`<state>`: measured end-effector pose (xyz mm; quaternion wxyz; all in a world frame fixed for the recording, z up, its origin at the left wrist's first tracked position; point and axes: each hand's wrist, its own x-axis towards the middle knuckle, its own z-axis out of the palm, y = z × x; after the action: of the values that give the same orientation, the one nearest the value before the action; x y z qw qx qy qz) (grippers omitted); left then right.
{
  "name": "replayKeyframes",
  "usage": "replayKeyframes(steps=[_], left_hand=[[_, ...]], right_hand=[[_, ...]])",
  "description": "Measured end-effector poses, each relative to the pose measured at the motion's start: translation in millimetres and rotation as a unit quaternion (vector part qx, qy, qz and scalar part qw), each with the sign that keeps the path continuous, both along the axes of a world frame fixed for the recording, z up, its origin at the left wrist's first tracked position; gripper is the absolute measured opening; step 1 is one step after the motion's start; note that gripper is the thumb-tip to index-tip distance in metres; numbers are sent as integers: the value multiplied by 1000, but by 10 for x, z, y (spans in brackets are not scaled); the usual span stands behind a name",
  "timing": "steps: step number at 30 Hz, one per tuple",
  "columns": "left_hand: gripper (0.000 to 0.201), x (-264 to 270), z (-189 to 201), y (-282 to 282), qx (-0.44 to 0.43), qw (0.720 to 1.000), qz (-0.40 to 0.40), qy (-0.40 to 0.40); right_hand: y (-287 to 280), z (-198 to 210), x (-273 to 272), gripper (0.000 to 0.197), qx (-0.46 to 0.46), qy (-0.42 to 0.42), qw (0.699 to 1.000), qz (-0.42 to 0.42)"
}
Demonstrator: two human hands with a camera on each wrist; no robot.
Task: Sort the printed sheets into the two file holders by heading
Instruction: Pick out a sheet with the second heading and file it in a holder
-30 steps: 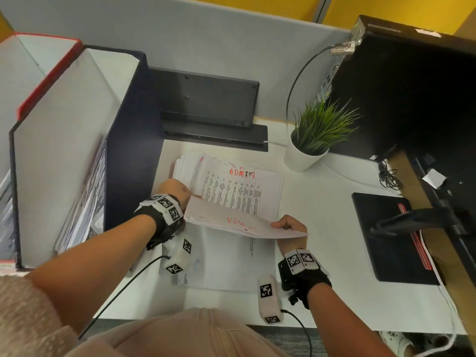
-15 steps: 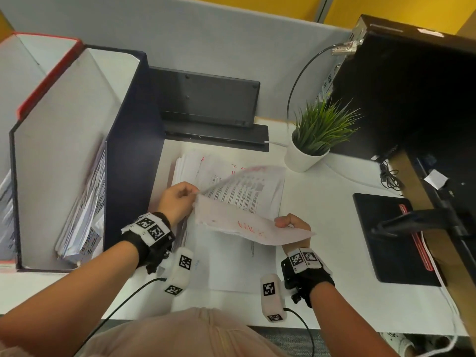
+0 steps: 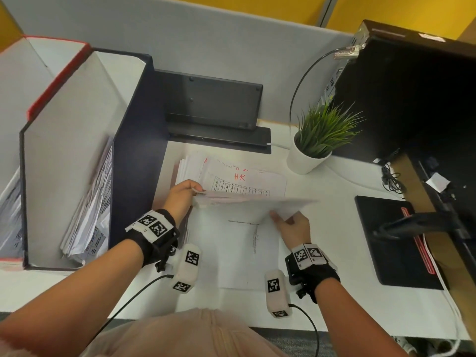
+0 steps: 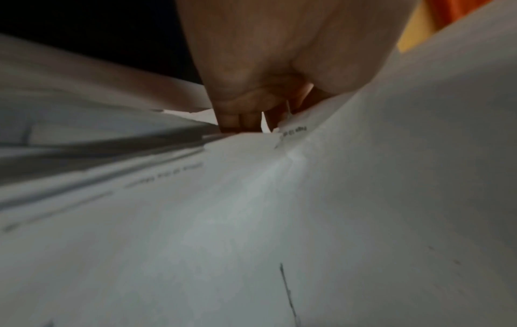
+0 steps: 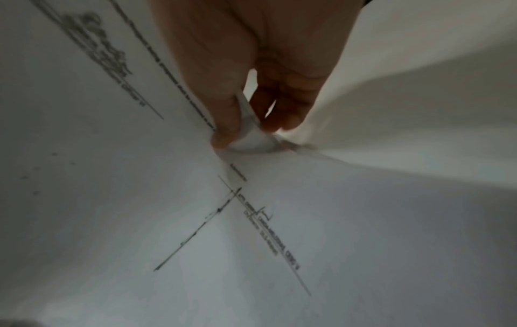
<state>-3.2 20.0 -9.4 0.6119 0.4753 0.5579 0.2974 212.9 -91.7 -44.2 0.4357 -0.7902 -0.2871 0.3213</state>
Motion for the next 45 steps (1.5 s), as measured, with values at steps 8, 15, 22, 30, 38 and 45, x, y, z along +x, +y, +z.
replayKeyframes(steps=[8,15,22,30,38,45], left_hand=[[55,113,118,-114,-41,997,-39,-56],[36,213,423,-164,242,968,-26,60],[28,158,774,-229,301,950,55,-68],[22,176,606,-267,272,960,40,-52],[33,166,124,-315,184,981,58,5],[21,122,391,-174,200,976,81,34]], right_hand=[[69,121,-120,31,87,53,993,-51],[221,606,-220,13,251,17,965,-68],[159,1013,-280,21,354,59,932,-47],[138,831,-382,20,313,77,945,-51],[94,439,-540,26,200,60,977,-49],[291,662,-508,21,252,67,965,-37]])
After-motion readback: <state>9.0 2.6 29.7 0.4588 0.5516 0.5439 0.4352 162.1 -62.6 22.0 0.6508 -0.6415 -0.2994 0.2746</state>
